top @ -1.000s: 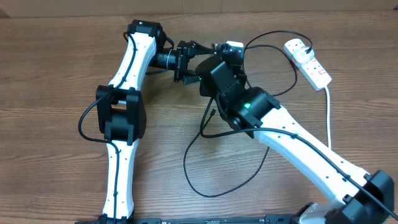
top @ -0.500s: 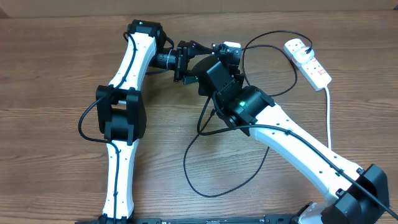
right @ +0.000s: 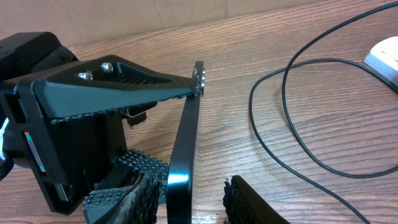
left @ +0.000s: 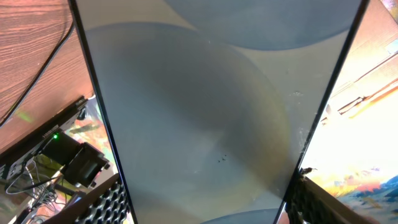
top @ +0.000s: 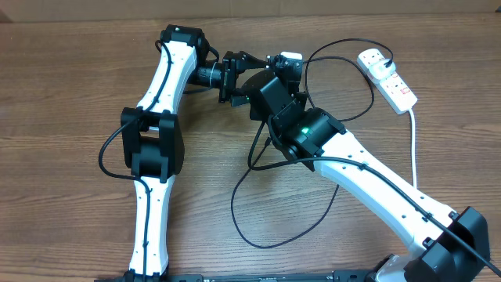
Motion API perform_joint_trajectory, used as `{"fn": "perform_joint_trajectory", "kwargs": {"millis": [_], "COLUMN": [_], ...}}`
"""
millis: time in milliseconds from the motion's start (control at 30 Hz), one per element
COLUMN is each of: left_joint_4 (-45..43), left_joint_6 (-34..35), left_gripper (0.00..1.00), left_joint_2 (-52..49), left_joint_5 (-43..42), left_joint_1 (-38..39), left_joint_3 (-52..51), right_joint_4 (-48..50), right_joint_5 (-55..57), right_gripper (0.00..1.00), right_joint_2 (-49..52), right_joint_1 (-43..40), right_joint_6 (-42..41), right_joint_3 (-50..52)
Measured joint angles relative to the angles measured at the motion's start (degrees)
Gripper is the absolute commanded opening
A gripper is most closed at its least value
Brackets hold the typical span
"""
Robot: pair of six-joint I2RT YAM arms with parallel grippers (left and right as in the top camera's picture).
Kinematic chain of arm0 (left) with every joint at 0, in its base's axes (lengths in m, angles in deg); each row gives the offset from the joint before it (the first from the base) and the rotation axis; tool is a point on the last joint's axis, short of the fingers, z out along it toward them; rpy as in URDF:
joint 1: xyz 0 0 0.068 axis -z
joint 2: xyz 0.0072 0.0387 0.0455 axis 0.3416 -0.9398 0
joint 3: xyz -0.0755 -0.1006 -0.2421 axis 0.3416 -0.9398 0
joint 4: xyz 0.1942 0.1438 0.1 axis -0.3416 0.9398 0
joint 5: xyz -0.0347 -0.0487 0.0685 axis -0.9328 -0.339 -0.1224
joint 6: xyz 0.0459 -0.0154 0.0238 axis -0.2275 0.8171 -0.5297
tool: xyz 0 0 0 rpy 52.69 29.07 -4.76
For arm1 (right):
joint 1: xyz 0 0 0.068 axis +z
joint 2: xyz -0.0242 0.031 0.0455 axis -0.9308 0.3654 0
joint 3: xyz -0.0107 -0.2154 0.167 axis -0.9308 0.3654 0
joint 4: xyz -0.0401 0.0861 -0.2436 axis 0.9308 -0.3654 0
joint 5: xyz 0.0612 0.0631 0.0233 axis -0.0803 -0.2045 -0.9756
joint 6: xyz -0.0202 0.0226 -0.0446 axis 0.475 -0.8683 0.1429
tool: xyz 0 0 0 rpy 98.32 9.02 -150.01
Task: Plug charger to phone and switch on socket
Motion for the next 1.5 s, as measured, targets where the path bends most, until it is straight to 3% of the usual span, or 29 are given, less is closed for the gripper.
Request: {"fn": "perform_joint_trajectory", "kwargs": {"millis": [967,1167,1500], "left_joint_4": [0.0,0.0,-0.1], "left_joint_6": [-0.2,-0.2,-0.2], "left_gripper": [0.65,0.65,0.66], "left_joint_2": [0.0,0.0,0.0], "left_joint_5": [0.0,0.0,0.0], "left_joint_1": [0.0,0.0,0.0], "left_joint_3": [0.0,0.0,0.0], "right_joint_4": [3.4,3.5,3.4], "right_joint_5": [0.6,0.6,0.3], "right_gripper": [0.3,0.27,0.14], "right_joint_2": [2.8,2.8,2.8], "right_joint_1": [0.0,0.0,0.0], "right_joint_6": [3.4,3.7,4.1], "right_joint_3": [0.0,0.0,0.0]}}
